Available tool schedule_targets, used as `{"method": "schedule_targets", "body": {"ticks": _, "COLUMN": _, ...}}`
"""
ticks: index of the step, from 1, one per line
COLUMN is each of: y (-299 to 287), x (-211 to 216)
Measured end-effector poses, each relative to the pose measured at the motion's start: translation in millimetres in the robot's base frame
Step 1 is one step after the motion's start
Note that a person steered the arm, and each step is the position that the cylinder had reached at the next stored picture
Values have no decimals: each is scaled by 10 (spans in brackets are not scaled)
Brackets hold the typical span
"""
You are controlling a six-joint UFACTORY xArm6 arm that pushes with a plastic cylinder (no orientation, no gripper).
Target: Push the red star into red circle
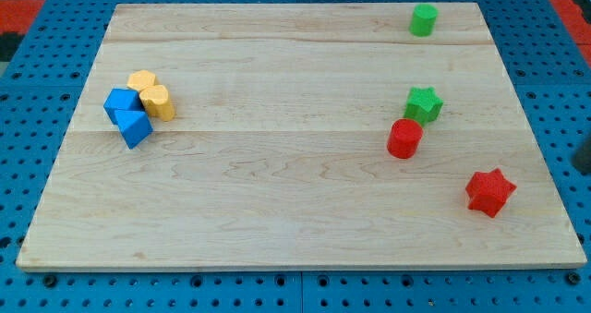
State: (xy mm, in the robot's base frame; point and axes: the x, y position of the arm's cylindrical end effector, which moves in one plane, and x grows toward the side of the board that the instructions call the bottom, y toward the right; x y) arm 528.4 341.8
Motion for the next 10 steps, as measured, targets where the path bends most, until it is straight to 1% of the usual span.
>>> {"method": "schedule_targets", "body": {"ticks": 1, "y": -115, "x": 669}}
{"method": "schedule_targets", "body": {"ticks": 2, "y": -999, "x": 703}}
{"method": "schedule_targets", "body": {"ticks": 3, "y": -1546, "x": 359}}
{"method": "schedule_targets", "body": {"ticks": 4, "y": -1482, "x": 12}}
{"method": "schedule_targets", "body": {"ticks": 5, "y": -1441, "x": 173}}
{"method": "schedule_targets", "body": {"ticks": 6, "y": -1225, "x": 187}}
{"method": "schedule_targets", "body": {"ticks": 7, "y": -1164, "x": 165}}
{"method": "schedule_targets", "body": {"ticks": 8, "y": -1014, "x": -147}}
{"method": "schedule_targets", "body": {"ticks": 9, "y": -1006, "x": -419}}
{"method": "schedule_targets", "body": {"ticks": 10, "y": -970, "x": -135}}
